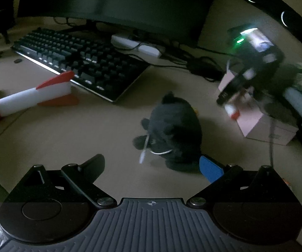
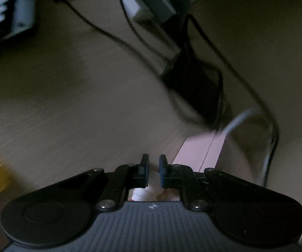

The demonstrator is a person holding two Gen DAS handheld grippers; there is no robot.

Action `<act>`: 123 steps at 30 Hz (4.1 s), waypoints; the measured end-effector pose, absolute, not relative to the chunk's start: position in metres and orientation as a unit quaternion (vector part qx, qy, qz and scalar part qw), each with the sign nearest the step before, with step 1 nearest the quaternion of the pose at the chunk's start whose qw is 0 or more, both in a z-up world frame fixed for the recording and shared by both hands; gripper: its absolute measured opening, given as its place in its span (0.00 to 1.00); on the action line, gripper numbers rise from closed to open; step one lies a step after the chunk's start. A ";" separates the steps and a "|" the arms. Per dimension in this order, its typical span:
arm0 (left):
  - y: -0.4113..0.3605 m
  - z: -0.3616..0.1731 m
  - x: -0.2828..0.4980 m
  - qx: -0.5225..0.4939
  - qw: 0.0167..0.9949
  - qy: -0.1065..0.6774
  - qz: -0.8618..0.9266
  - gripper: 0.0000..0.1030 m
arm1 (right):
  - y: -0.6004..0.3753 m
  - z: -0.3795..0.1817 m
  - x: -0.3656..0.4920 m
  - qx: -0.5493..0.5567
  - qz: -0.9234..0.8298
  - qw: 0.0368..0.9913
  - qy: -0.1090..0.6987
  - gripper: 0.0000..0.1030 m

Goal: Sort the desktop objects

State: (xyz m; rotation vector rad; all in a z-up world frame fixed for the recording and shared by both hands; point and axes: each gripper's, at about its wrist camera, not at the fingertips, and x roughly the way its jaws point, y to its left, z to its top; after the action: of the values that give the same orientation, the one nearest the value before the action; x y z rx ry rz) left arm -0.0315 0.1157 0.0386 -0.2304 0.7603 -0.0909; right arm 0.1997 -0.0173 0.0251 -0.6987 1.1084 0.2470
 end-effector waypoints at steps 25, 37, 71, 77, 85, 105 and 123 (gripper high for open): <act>-0.002 0.060 -0.031 -0.022 0.925 0.374 -0.067 0.97 | -0.194 0.072 -0.036 -0.073 0.243 0.857 0.448 0.87; -0.063 0.053 0.052 0.097 0.911 0.329 -0.229 0.93 | -0.210 0.031 -0.046 -0.068 0.097 0.896 0.428 0.74; -0.078 0.009 0.010 -0.015 0.870 0.403 -0.285 0.98 | -0.272 0.012 -0.072 0.013 -0.042 0.898 0.438 1.00; -0.065 0.019 -0.023 -0.017 0.902 0.385 -0.194 0.98 | -0.284 -0.002 -0.063 0.026 -0.008 0.896 0.443 1.00; -0.061 0.020 -0.043 -0.014 0.906 0.393 -0.159 0.94 | -0.279 -0.007 -0.067 0.003 0.006 0.904 0.427 1.00; -0.044 0.038 -0.063 -0.001 0.911 0.405 -0.076 0.90 | -0.226 0.023 -0.067 -0.155 0.034 0.931 0.328 1.00; -0.006 0.036 -0.071 -0.019 0.909 0.411 -0.068 0.90 | -0.187 0.007 -0.045 -0.083 0.130 0.913 0.379 0.71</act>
State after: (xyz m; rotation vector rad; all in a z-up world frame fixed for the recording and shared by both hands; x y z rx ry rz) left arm -0.0710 -0.0057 0.0356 -0.0394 0.8476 -0.1406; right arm -0.0446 -0.1873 0.0074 -0.1706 0.7809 0.2669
